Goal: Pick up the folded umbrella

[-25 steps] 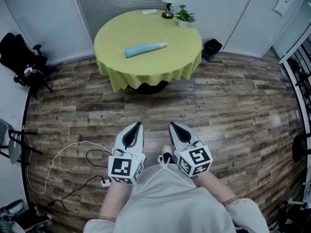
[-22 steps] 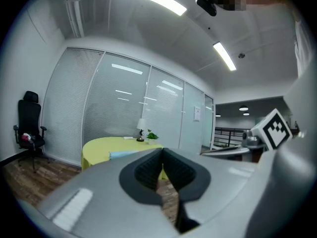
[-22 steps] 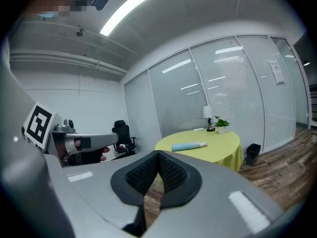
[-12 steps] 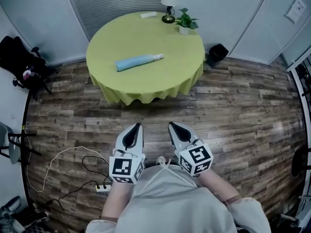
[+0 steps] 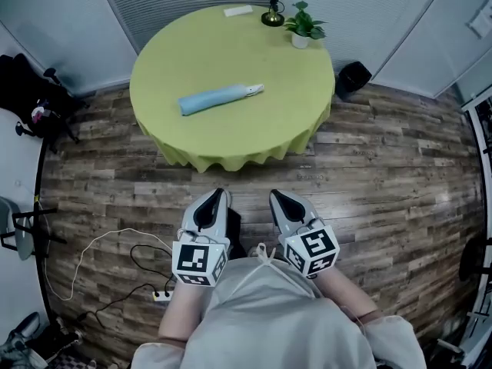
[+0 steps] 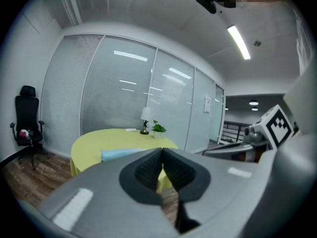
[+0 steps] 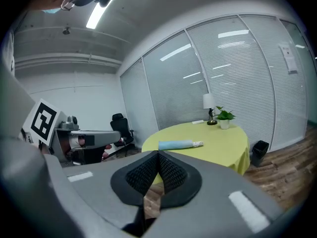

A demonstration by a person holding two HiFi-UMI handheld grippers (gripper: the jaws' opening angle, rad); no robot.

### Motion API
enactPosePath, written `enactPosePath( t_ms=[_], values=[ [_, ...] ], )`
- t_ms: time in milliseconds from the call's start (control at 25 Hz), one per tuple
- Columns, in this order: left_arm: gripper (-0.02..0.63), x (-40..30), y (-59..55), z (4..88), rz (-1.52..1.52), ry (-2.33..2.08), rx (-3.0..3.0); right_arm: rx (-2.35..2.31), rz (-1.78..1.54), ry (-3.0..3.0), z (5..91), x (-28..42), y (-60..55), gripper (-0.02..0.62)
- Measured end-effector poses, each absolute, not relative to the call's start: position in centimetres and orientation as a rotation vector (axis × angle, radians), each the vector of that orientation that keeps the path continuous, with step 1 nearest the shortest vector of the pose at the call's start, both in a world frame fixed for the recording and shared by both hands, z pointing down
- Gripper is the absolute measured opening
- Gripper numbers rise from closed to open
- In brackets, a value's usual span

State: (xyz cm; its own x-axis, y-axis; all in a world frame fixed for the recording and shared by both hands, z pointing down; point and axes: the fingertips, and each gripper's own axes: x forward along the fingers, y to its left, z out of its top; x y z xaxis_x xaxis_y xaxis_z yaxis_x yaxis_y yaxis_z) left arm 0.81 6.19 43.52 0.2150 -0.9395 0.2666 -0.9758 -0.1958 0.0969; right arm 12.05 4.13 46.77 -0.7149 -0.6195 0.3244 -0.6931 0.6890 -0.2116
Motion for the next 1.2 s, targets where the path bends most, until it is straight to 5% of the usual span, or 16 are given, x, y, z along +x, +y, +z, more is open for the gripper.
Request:
enactPosePath(
  t_ms=[880, 1200],
  values=[
    [0.006, -16.5, -21.9, 46.0, 0.238, -1.59, 2.403, 1.285, 0.502, -2.524, 47.7, -4.4, -22.2, -0.002],
    [0.006, -17.6, -27.4, 50.6, 0.391, -1.498, 2.401, 1.272, 0.541, -2.497, 49.9, -6.2, -27.1, -0.002]
  ],
)
